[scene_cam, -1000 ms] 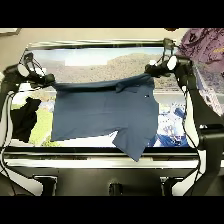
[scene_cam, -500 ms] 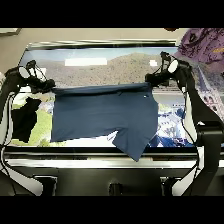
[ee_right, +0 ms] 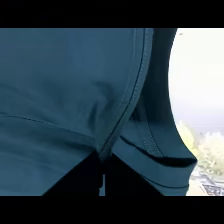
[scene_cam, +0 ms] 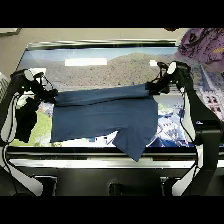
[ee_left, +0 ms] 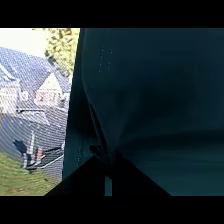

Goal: Fold the clothes and pants, and hang the long-sleeved shirts on hangers.

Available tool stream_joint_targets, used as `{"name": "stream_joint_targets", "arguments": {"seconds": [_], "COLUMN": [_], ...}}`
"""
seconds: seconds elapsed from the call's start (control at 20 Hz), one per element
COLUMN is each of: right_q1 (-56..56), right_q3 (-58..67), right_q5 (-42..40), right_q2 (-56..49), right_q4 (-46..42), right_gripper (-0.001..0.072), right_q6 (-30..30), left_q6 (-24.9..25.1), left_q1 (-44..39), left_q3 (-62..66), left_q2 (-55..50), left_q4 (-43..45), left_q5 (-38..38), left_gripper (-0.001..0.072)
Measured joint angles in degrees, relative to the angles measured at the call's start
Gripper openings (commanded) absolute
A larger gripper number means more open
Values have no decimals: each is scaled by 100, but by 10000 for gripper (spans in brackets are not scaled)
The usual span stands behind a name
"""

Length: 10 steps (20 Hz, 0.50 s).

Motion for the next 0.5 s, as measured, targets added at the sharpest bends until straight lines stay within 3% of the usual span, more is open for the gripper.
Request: {"name": "stream_joint_targets", "arguments": {"seconds": [0.15, 0.2, 0.25, 0.35, 0.4, 0.5], "right_q1": [0, 0, 0, 0, 0, -4], "right_q3": [0, 0, 0, 0, 0, 0], "right_q5": [81, 83, 85, 96, 114, 133], "right_q2": [-103, -129, -157, -186, -192, -166], "right_q4": [-2, -2, -2, 37, 94, 291], "right_gripper": [27, 37, 96, 336, 404, 427], "right_q6": [-9, -11, -11, -13, -15, -37], "left_q6": [-4, -4, -7, -20, -20, -20], "left_q1": [-17, -20, -22, -20, -13, 28], "left_q3": [0, 0, 0, 0, 4, 48], "left_q2": [-144, -181, -214, -249, -256, -225], "left_q4": [7, 7, 9, 11, 11, 81], "left_q5": [-55, -76, -96, -94, -94, -149], "left_gripper": [53, 177, 295, 587, 691, 691]}}
